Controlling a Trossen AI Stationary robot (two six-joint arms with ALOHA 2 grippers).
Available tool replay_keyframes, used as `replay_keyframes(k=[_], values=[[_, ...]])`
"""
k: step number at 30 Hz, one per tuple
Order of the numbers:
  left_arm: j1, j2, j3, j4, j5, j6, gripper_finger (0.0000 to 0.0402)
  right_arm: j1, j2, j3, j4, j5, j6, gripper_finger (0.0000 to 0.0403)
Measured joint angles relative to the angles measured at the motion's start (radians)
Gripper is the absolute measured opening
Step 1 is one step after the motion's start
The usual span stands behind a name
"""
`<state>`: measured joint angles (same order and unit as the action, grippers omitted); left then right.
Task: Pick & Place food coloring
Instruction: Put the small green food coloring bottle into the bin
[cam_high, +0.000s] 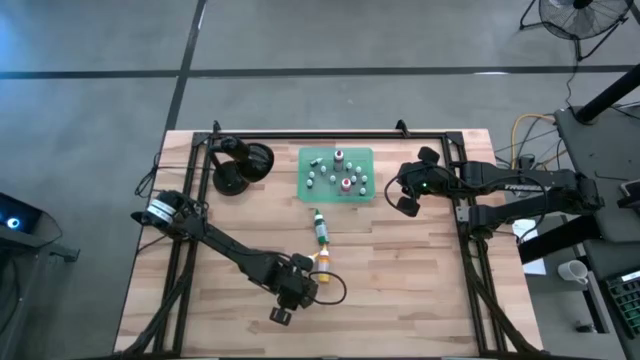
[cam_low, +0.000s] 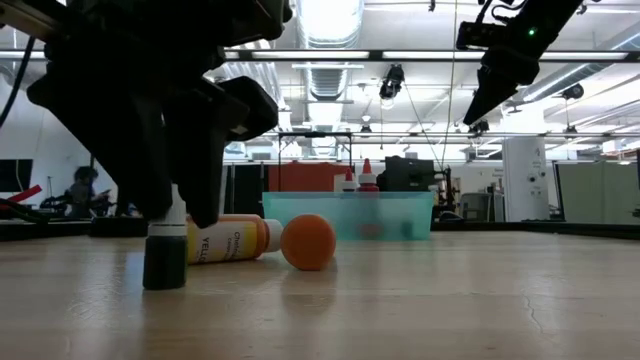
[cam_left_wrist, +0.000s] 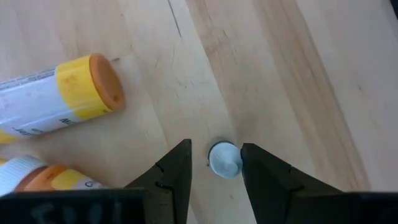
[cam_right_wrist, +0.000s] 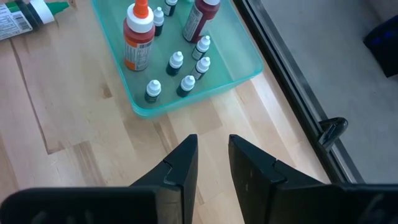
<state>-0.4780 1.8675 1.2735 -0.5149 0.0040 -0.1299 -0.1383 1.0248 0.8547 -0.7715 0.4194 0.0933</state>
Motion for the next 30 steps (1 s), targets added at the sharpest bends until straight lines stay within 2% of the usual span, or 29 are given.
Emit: replay_keyframes(k=[5, 15, 19, 24, 30], values=[[-0.001, 0.000, -0.002, -0.001, -0.003, 0.002, 0.0101, 0.000, 0.000, 0.000, 0.000, 0.001, 0.000, 0.0082], [-0.001, 0.000, -0.002, 0.000, -0.003, 0.003, 0.0039, 0.000, 0.000, 0.000, 0.000, 0.001, 0.003, 0.0082], [0.003, -0.001, -0.001, -0.003, -0.049, -0.045, 0.0034, 0.000, 0.000, 0.000, 0.000, 0.001, 0.004, 0.0082], [0.046, -0.020, 0.029, -0.071, -0.091, -0.200, 0.0033, 0.000, 0.000, 0.000, 0.000, 0.001, 0.003, 0.0082], [0.144, -0.135, 0.098, -0.236, -0.110, -0.224, 0.0032, 0.000, -0.002, 0.000, -0.003, 0.000, 0.002, 0.0082]])
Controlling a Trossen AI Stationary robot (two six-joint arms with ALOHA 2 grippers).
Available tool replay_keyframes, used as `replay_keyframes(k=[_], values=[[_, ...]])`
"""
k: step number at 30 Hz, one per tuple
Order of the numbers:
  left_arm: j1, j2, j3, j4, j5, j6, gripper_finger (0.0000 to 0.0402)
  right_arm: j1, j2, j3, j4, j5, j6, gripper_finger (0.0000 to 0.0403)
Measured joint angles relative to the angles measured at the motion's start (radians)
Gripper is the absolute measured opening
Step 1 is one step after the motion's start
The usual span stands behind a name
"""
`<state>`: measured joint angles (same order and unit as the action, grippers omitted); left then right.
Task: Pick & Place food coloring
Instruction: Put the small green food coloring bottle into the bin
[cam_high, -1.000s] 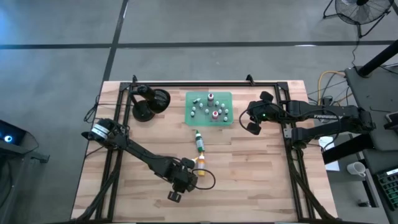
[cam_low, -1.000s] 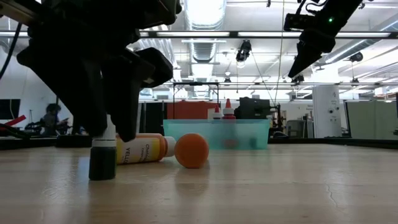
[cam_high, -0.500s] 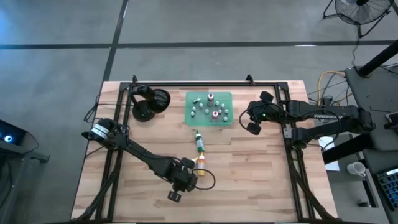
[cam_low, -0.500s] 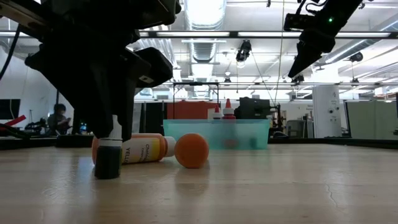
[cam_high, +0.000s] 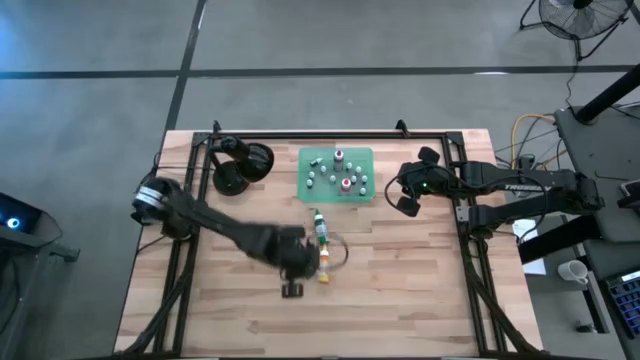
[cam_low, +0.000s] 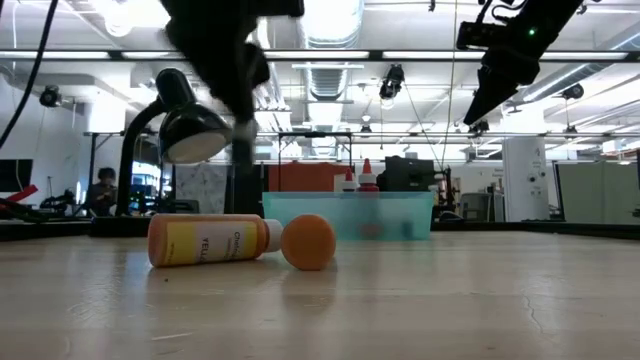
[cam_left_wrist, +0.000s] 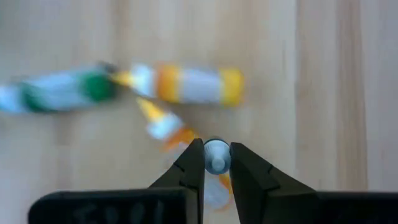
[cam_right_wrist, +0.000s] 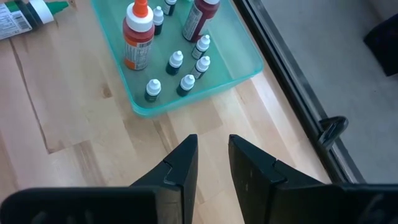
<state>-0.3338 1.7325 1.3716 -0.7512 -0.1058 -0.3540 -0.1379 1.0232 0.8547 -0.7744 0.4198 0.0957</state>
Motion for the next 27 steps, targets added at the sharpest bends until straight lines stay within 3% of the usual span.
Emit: replay_keyframes(k=[6, 15, 20, 27], values=[[0.229, -0.136, 0.019, -0.030, -0.023, -0.021, 0.0031, 0.000, -0.017, 0.000, -0.002, 0.000, 0.004, 0.0082], [0.566, -0.104, 0.022, 0.015, -0.016, 0.144, 0.0031, 0.000, -0.022, 0.000, 0.011, 0.007, 0.012, 0.0082], [0.650, -0.070, 0.016, 0.075, 0.059, 0.203, 0.0030, 0.000, -0.021, 0.000, 0.011, 0.018, 0.064, 0.0082], [0.652, 0.026, 0.016, 0.088, 0.114, 0.396, 0.0030, 0.000, -0.020, 0.000, 0.013, 0.082, 0.122, 0.0082]])
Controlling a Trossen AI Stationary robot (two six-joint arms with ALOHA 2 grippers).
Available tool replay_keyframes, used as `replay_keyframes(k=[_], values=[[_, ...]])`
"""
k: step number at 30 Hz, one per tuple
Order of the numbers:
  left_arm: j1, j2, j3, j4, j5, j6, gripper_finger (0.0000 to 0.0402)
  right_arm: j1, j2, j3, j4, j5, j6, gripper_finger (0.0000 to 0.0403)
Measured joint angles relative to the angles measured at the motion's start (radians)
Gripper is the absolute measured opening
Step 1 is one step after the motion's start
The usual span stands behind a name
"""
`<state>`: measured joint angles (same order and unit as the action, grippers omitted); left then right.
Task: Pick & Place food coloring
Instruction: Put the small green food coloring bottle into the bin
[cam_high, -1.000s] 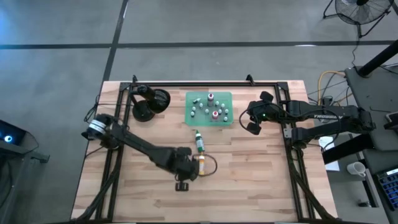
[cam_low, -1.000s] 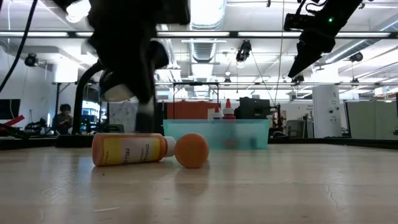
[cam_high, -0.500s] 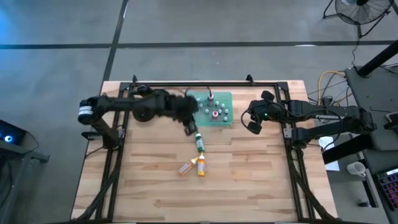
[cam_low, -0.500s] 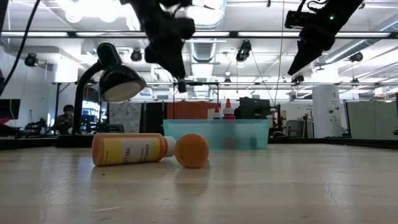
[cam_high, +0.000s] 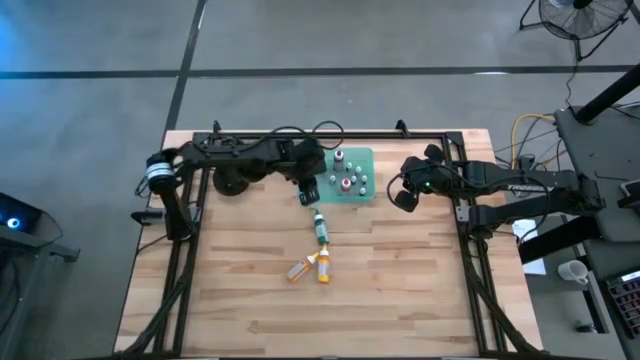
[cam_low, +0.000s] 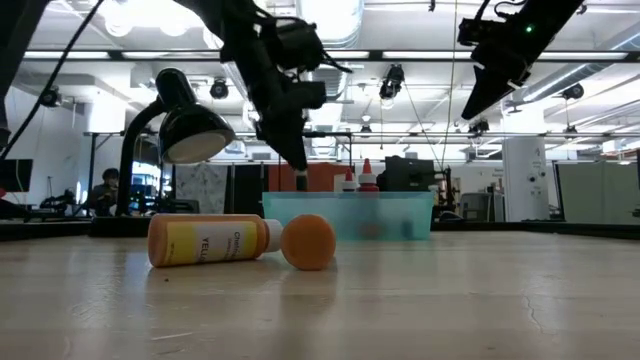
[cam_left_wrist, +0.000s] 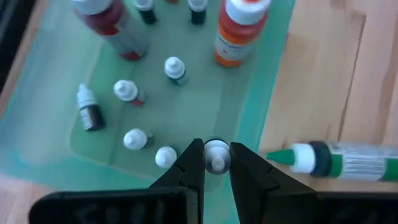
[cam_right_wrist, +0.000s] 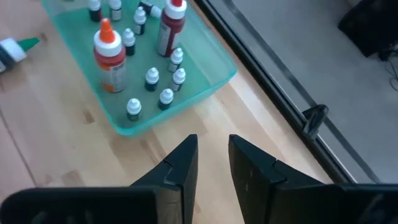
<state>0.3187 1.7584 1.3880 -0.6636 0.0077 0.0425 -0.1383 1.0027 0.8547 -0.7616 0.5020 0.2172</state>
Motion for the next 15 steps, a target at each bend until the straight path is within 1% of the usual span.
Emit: replay_keyframes(k=[3, 8, 15], values=[[0.000, 0.037, 0.000, -0.001, 0.001, 0.080, 0.0030, 0.000, 0.000, 0.000, 0.004, 0.029, 0.012, 0.0082], [0.000, 0.067, -0.001, -0.005, 0.003, 0.183, 0.0030, 0.000, 0.000, 0.000, 0.015, 0.033, 0.013, 0.0082], [0.003, 0.115, -0.003, -0.013, 0.008, 0.206, 0.0040, 0.000, 0.001, 0.000, 0.020, 0.052, 0.017, 0.0082]])
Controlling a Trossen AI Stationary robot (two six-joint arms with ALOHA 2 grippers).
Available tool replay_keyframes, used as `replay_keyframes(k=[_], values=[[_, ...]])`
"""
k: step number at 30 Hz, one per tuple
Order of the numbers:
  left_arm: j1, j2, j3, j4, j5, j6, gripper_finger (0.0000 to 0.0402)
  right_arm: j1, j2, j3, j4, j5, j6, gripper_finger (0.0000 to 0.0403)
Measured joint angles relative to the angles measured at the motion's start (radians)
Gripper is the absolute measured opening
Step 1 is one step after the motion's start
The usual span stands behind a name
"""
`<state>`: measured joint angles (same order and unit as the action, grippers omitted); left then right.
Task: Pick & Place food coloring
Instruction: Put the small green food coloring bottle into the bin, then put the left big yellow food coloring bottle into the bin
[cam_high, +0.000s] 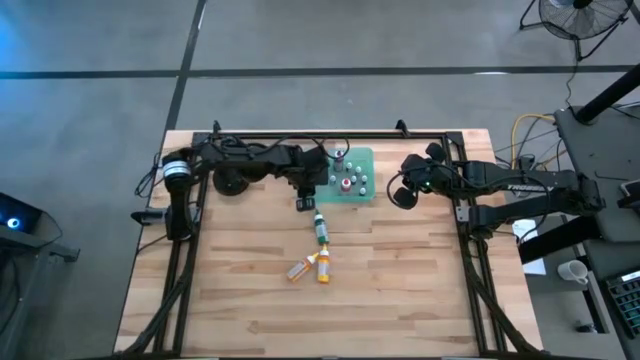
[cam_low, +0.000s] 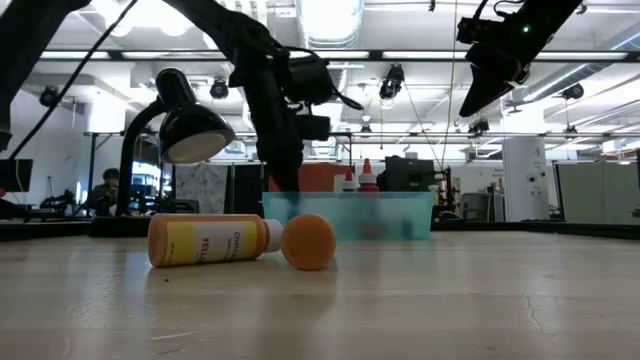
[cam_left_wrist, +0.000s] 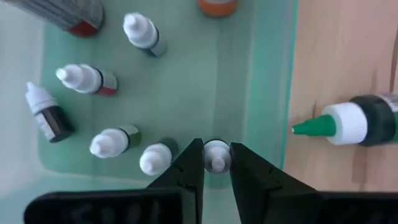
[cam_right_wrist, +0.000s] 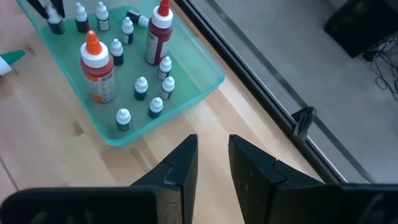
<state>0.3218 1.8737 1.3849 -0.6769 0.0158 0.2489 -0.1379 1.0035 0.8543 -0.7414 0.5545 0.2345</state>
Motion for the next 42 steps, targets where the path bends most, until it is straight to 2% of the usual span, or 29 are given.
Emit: replay_keyframes(k=[19, 22, 28, 34, 37, 42], values=[[0.004, 0.024, -0.002, -0.047, -0.010, -0.029, 0.0048, 0.000, 0.000, 0.000, 0.022, 0.003, -0.003, 0.0082], [0.005, 0.024, -0.002, -0.067, -0.010, -0.029, 0.0067, 0.000, 0.000, 0.000, 0.024, 0.024, -0.005, 0.0082], [0.003, -0.005, 0.006, -0.083, -0.049, -0.039, 0.0129, 0.000, 0.000, 0.000, 0.024, 0.033, -0.008, 0.0082], [-0.003, -0.105, 0.021, -0.101, -0.060, -0.013, 0.0169, 0.000, 0.000, 0.000, 0.024, 0.033, -0.009, 0.0082], [-0.011, -0.176, 0.029, -0.099, -0.017, -0.013, 0.0173, 0.000, 0.000, 0.000, 0.024, 0.033, -0.009, 0.0082], [-0.031, -0.263, 0.013, -0.135, 0.168, -0.148, 0.0172, 0.000, 0.000, 0.000, 0.023, 0.033, -0.009, 0.0082]])
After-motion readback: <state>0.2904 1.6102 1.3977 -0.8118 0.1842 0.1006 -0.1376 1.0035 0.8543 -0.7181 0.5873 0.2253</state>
